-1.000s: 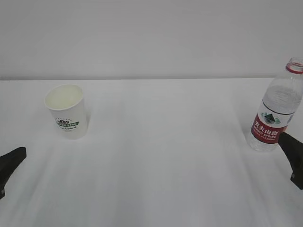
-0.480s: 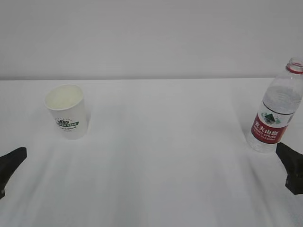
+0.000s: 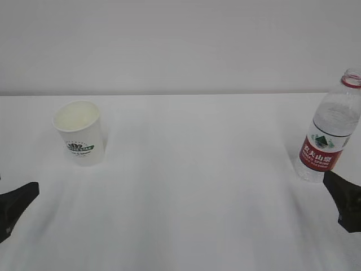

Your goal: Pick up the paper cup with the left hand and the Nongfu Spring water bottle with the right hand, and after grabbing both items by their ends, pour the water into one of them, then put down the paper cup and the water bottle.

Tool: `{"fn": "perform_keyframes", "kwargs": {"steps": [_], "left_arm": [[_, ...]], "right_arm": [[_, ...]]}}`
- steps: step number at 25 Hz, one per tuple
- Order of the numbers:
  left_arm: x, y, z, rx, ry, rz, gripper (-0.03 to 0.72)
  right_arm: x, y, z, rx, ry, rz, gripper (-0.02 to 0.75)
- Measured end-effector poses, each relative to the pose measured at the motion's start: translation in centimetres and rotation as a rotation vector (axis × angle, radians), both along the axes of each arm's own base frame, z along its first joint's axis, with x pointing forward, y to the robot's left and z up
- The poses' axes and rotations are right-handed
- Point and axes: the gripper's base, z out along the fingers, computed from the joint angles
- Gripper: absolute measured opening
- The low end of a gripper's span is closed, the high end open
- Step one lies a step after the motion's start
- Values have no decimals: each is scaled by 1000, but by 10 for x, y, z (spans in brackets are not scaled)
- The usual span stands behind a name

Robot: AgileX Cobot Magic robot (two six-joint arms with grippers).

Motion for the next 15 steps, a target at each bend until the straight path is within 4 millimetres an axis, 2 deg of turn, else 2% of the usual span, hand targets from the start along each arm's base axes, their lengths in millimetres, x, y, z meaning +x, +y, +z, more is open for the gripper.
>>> {"fn": "perform_keyframes", "kwargs": {"steps": [9, 15], "left_arm": [[-1, -2, -2, 2, 10, -26, 641], [0, -2, -2, 1, 9, -30, 641]], "right_arm": [[1, -1, -2, -7, 11, -9, 624], [13, 0, -5, -10, 16, -9, 624]]}}
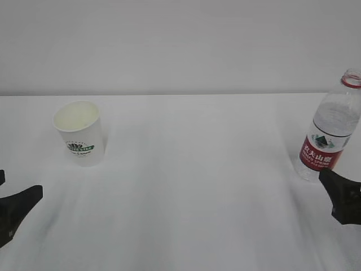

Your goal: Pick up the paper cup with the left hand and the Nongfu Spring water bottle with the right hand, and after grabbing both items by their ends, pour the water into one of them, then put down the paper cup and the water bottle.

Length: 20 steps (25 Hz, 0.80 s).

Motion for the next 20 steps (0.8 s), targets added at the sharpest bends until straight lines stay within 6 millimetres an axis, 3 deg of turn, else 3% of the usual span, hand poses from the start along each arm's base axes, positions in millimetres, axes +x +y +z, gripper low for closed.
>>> {"fn": "perform_keyframes", "kwargs": {"steps": [20], "left_arm": [[0, 0, 0, -1, 1, -4, 615]], "right_arm": [[42, -1, -17, -25, 27, -46, 624]]}}
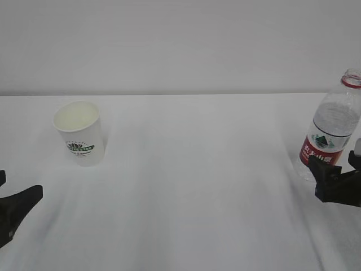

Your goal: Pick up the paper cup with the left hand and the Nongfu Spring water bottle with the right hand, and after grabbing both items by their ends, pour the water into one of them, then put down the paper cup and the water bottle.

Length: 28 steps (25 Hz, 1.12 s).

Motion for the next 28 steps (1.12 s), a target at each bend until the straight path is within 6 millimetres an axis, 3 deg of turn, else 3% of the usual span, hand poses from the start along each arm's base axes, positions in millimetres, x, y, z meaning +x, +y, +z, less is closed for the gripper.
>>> {"fn": "perform_keyframes", "kwargs": {"steps": [19, 28], "left_arm": [[0, 0, 0, 0, 0, -1, 592], [0, 0, 0, 0, 0, -2, 591]], "right_arm": [[36, 0, -17, 1, 4, -35, 624], [48, 0, -13, -8, -34, -47, 623]]}}
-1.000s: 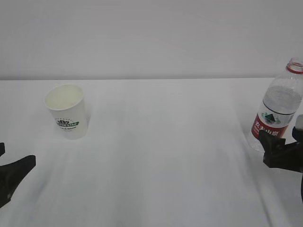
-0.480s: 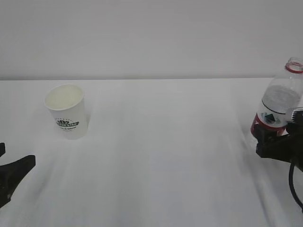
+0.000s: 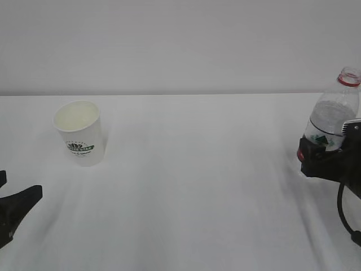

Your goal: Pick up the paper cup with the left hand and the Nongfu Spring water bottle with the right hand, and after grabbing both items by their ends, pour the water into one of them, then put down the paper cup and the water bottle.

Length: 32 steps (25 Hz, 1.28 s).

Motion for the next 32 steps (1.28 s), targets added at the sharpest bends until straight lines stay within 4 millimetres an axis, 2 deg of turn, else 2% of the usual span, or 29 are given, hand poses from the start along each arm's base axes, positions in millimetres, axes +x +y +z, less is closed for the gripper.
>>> {"fn": "perform_keyframes", "kwargs": {"steps": [8, 19, 25, 32], "left_arm": [[0, 0, 0, 0, 0, 0, 591], [0, 0, 0, 0, 0, 0, 590], [0, 0, 0, 0, 0, 0, 589], [0, 0, 0, 0, 0, 0, 587]], "right_arm": [[10, 0, 4, -2, -34, -14, 623], [26, 1, -9, -3, -22, -17, 584], [27, 1, -10, -3, -19, -17, 573], [27, 2, -10, -37, -24, 5, 469]]}}
